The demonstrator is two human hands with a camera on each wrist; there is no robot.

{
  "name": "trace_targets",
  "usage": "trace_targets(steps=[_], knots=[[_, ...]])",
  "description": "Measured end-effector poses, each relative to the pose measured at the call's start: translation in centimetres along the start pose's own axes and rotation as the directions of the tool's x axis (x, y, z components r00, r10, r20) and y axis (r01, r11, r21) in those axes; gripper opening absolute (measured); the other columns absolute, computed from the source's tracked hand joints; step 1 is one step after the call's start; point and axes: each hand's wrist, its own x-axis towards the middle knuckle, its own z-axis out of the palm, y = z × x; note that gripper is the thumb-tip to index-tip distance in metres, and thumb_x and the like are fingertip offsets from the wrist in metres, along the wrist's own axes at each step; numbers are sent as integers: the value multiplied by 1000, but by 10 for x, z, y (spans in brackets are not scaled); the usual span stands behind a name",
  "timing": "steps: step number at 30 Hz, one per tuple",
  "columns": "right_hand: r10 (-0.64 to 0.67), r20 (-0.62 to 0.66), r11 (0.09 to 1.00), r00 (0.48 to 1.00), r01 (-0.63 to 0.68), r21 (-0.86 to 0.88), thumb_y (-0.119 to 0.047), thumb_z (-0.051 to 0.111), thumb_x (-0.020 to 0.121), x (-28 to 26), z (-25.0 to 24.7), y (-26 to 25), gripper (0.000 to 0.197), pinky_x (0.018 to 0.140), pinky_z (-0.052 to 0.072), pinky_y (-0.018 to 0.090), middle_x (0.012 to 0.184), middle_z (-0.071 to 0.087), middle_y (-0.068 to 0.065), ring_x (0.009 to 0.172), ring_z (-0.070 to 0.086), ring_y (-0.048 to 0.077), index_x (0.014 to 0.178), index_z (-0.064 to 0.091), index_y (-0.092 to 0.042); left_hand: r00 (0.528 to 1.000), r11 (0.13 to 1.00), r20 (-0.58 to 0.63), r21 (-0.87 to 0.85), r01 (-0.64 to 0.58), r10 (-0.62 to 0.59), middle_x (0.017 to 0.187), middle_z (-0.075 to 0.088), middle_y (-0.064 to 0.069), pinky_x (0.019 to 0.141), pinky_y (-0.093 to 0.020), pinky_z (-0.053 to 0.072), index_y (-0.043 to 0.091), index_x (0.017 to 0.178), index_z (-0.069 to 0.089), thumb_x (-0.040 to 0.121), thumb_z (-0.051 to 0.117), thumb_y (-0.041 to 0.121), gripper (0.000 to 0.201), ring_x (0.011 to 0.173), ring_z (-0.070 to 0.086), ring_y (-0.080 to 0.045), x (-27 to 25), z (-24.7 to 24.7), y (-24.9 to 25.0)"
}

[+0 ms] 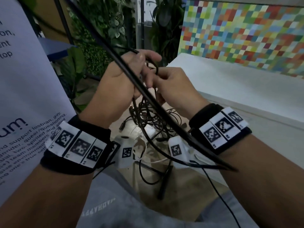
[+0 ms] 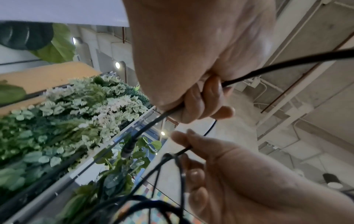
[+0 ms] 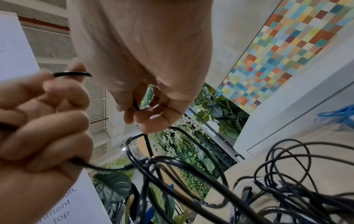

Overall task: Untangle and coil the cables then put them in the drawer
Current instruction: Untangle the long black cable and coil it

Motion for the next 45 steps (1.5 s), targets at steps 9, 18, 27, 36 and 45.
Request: trace_targets(steps=[9, 18, 27, 36, 45], knots=[[-72, -45, 949, 996, 82, 305, -32, 40, 112, -5, -23, -19, 40, 75, 60, 49, 77, 65, 11, 90, 71, 40, 98, 69, -7, 955, 865, 7, 428, 264, -295, 81, 56, -4, 57, -12, 39, 36, 129, 59, 93, 62, -1, 52, 66, 50, -4, -4, -13, -43], [-67, -223, 881, 972, 163, 445, -34, 38, 111, -2, -62, -37, 38, 66, 58, 41, 80, 60, 11, 88, 74, 41, 97, 62, -8, 948, 888, -67, 336, 314, -310, 73, 46, 0, 67, -37, 37, 32, 81, 61, 81, 60, 79, 46, 69, 43, -17, -6, -7, -58], [100, -435, 803, 895, 185, 566, -34, 35, 112, -17, -110, -21, 36, 71, 60, 36, 67, 48, -1, 98, 76, 35, 88, 54, -14, 934, 768, -134, 536, 350, -332, 64, 47, 3, 59, -33, 36, 12, 79, 51, 108, 45, 42, 42, 54, 41, -7, -24, -18, -82], [143, -494, 680, 857, 278, 679, -31, 49, 109, -26, -129, -16, 30, 74, 60, 37, 70, 51, 3, 76, 72, 28, 87, 56, -12, 958, 799, -179, 528, 287, -226, 65, 49, 2, 65, -35, 40, 5, 73, 57, 101, 60, 50, 52, 63, 47, -11, -16, -18, -77], [78, -573, 589, 816, 426, 686, -20, 49, 106, -21, -150, -27, 28, 68, 52, 34, 81, 57, 9, 74, 64, 29, 80, 53, -11, 924, 852, -77, 365, 375, -374, 56, 41, 4, 49, -26, 30, 17, 70, 52, 101, 64, 36, 38, 49, 33, -9, -23, -11, -70]])
